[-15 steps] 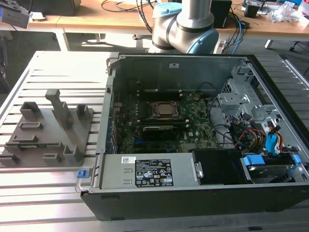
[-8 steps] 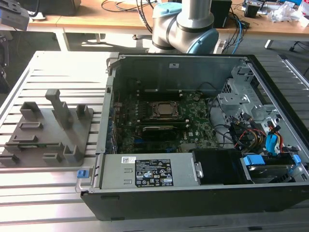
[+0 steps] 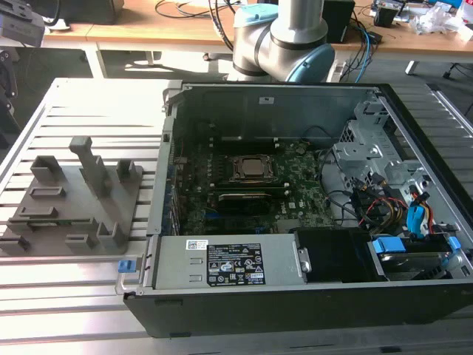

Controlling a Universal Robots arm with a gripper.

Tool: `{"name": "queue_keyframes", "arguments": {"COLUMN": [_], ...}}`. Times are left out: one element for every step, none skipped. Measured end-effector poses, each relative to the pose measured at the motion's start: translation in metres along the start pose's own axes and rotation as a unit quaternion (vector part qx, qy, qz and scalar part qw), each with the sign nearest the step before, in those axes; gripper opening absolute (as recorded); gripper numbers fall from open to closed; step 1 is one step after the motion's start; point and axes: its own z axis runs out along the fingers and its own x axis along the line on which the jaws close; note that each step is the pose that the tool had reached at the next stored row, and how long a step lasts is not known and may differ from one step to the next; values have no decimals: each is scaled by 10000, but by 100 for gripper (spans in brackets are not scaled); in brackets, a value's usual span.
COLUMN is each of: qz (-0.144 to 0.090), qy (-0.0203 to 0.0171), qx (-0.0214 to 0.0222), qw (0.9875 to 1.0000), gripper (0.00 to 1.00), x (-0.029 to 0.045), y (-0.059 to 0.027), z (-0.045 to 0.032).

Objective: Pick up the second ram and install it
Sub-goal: 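Pick up the second ram and move it above second insertion slot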

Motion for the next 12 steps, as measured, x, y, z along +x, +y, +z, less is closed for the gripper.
{"name": "queue_keyframes", "arguments": {"qz": [2, 2, 2, 2, 2, 2, 2, 2, 2, 2, 2, 2], "qy": [0, 0, 1, -1, 0, 0, -1, 0, 0, 0, 0, 0], "qx": [0, 0, -1, 1, 0, 0, 0, 0, 0, 0, 0, 0], "qw": [10000, 10000, 10000, 10000, 10000, 10000, 10000, 10000, 10000, 10000, 10000, 10000], "gripper": [36, 36, 36, 36, 36, 36, 36, 36, 36, 36, 36, 36], "x": [0, 0, 0, 0, 0, 0, -1, -1, -1, -1, -1, -1], "y": [0, 0, 0, -1, -1, -2, -2, -3, -3, -3, -4, -5], "z": [0, 0, 3, 25, 42, 57, 80, 92, 102, 120, 143, 166]}}
